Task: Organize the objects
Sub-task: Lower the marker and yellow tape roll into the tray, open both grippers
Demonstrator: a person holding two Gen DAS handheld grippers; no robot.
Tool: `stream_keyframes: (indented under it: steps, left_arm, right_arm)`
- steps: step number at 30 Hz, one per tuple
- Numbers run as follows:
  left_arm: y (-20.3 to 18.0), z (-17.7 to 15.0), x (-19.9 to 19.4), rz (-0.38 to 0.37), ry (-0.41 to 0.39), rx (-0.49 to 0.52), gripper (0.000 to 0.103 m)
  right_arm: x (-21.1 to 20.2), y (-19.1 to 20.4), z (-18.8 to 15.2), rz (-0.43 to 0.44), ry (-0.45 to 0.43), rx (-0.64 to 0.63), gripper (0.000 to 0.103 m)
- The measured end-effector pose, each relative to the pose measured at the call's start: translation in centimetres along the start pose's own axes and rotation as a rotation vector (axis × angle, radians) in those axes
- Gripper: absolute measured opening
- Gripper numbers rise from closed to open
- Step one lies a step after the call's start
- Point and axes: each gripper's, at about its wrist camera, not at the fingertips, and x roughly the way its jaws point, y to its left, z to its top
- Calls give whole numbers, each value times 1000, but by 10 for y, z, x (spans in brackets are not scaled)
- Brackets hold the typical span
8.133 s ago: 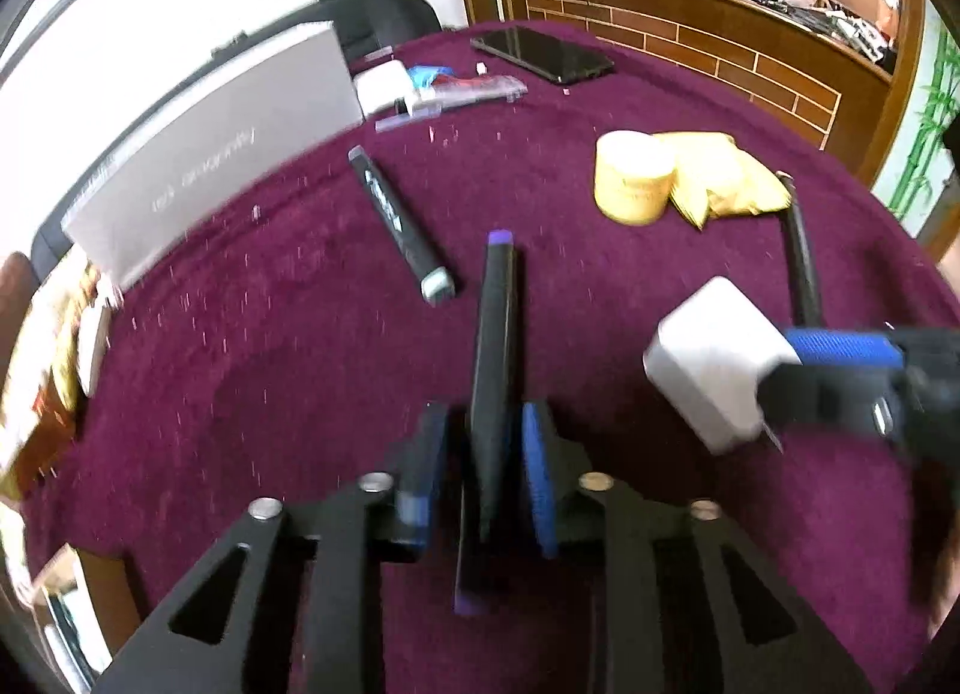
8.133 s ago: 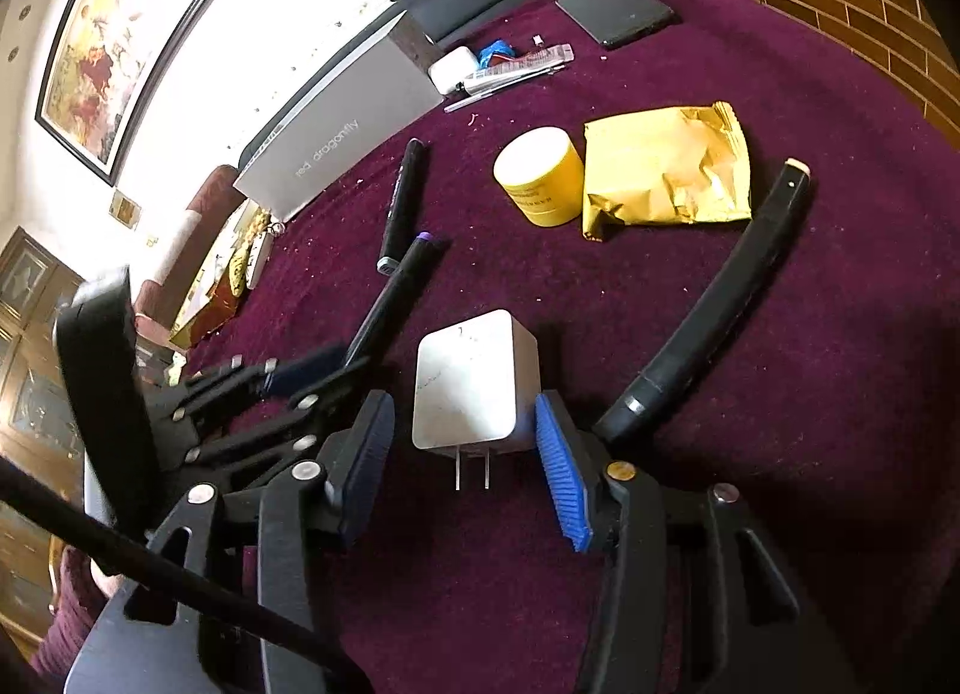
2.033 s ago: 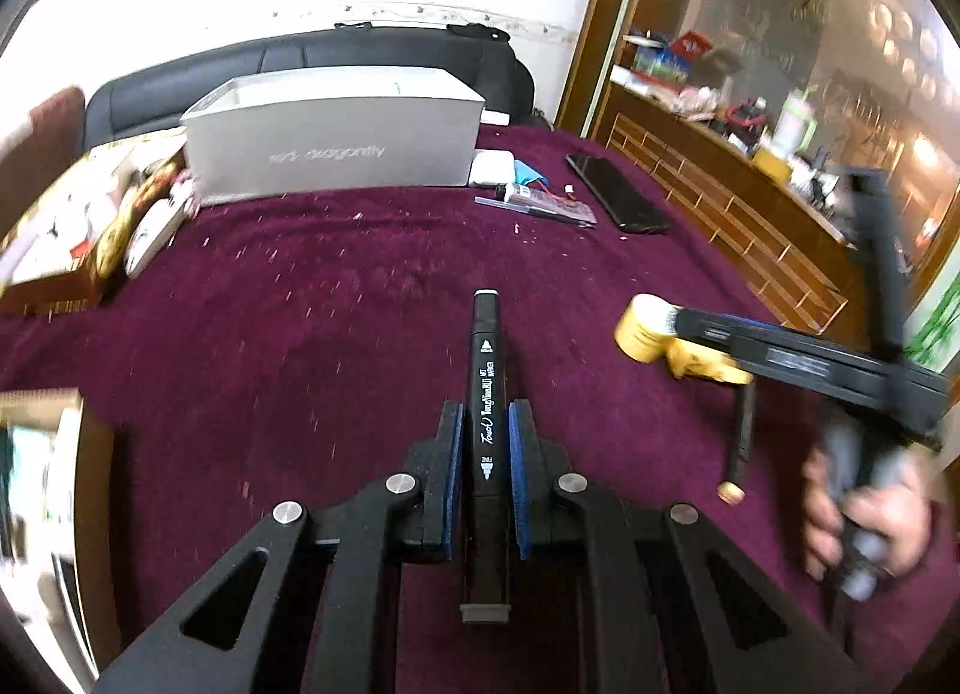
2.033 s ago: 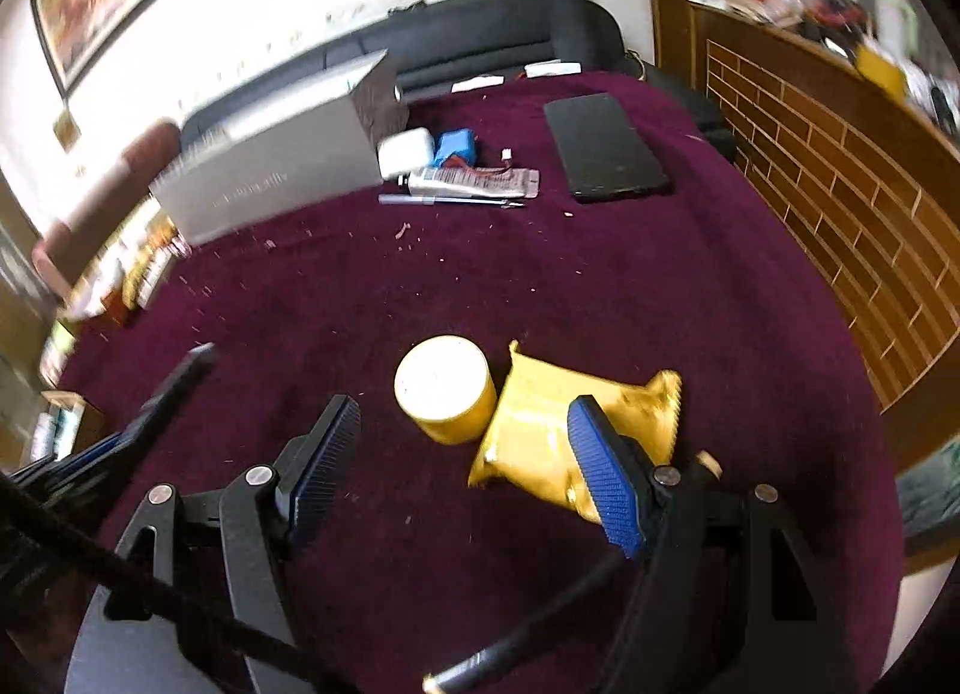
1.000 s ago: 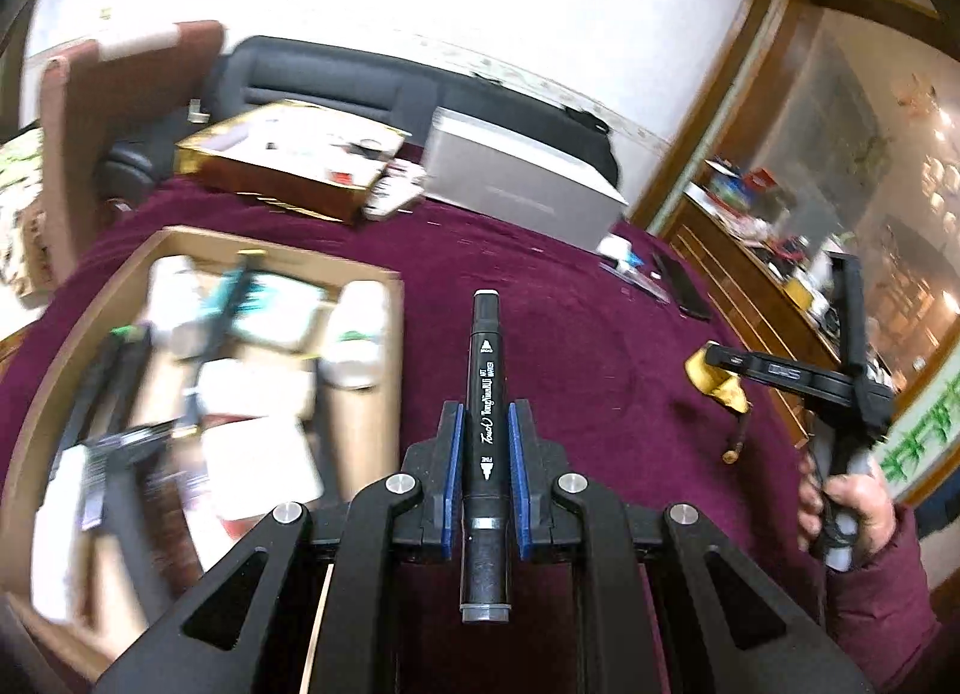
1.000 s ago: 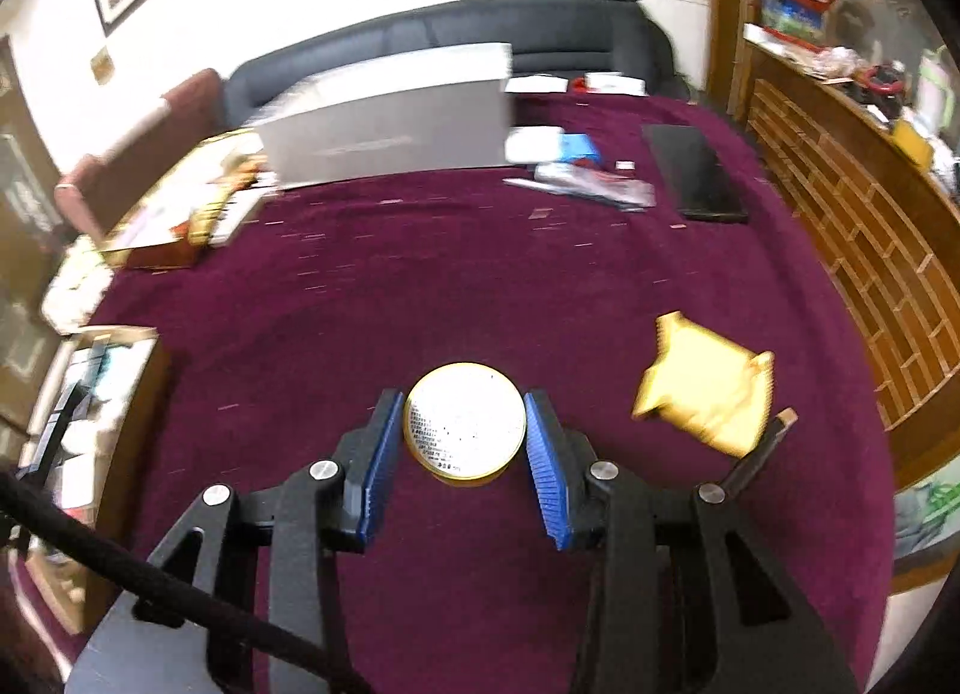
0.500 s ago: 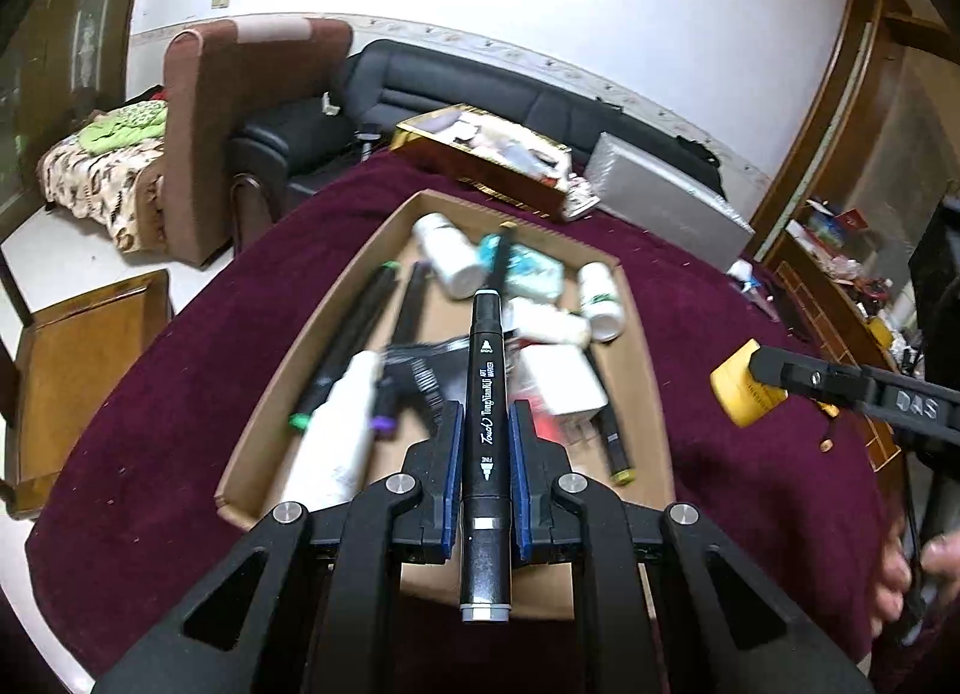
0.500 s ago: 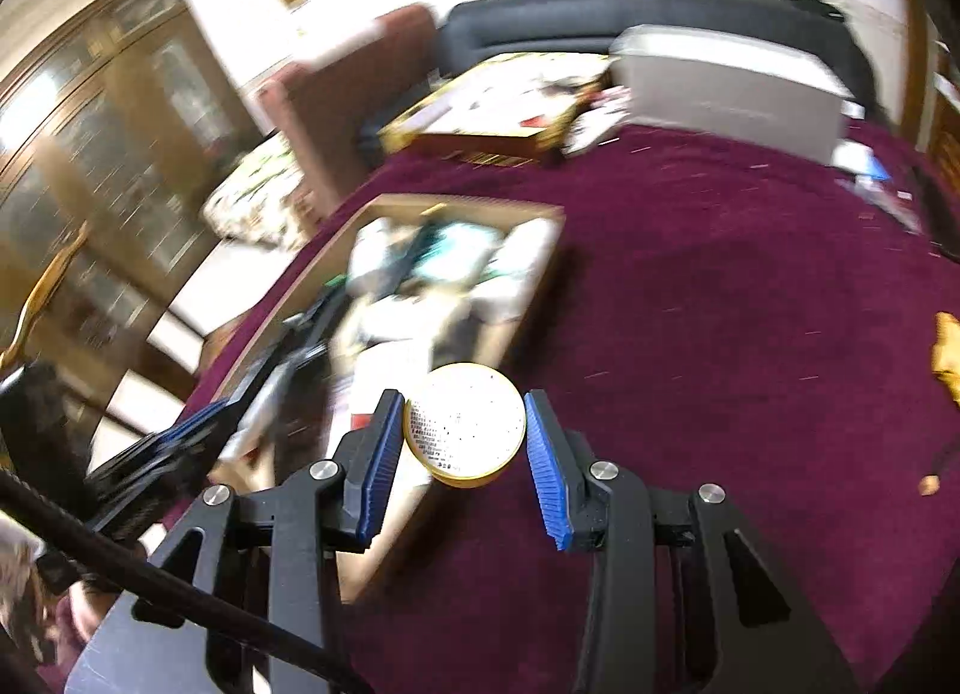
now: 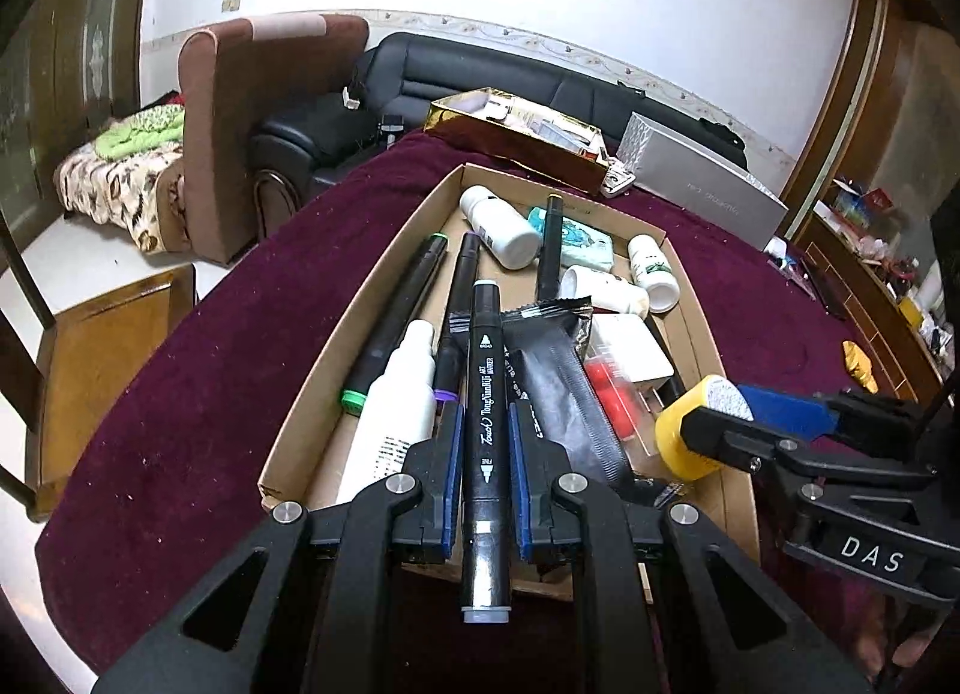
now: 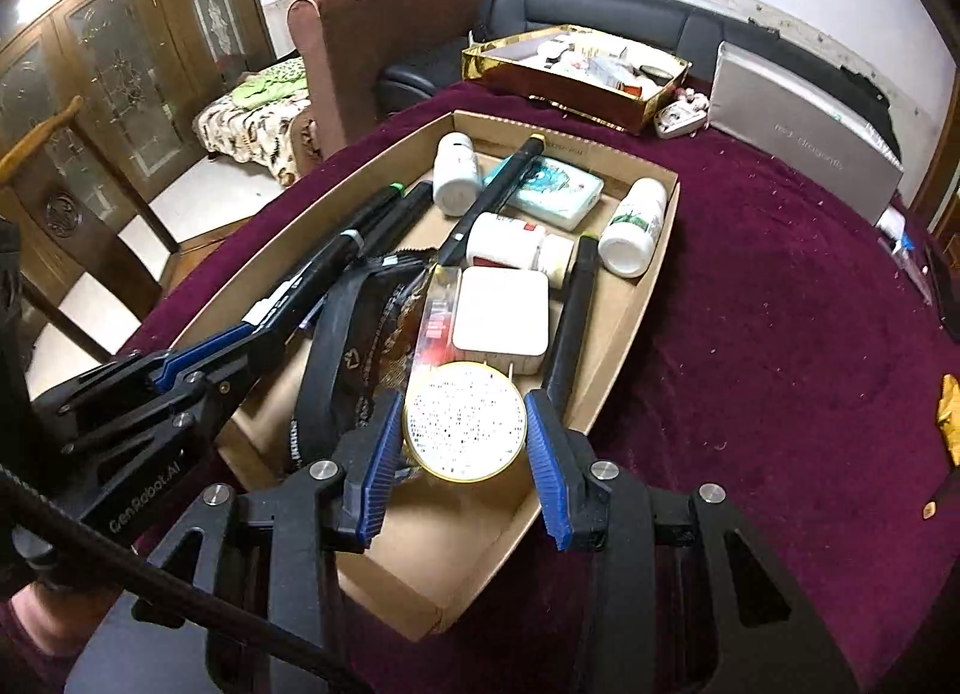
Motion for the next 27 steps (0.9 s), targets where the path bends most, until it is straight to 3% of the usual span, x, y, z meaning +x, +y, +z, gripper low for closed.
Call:
stream_keyframes:
  steps: [10, 15, 18, 19, 21, 22, 23, 27]
  left_arm:
    - [-2, -2, -1, 53, -1, 50, 12]
    - [2, -2, 0, 41, 13, 8, 13]
    - [3, 0, -4, 45, 1, -2, 19]
    - [3, 1, -5, 48, -7, -2, 25]
    - [1, 2, -10, 59, -33, 1, 34]
    - [1, 3, -12, 62, -44, 3, 36]
    - [1, 3, -14, 65, -54, 5, 36]
    - [-3, 6, -18, 80, -74, 19, 36]
  right_arm:
    - [5, 18, 0, -109, -19, -68, 41]
    - [4, 18, -1, -113, -22, -74, 41]
    - [4, 19, -1, -113, -26, -82, 41]
    - [3, 20, -2, -114, -29, -84, 41]
    - [3, 21, -3, -118, -33, -94, 44]
    - [3, 22, -3, -119, -33, -99, 50]
    - [3, 23, -3, -120, -38, -101, 56]
    - [-4, 23, -3, -124, -65, -105, 60]
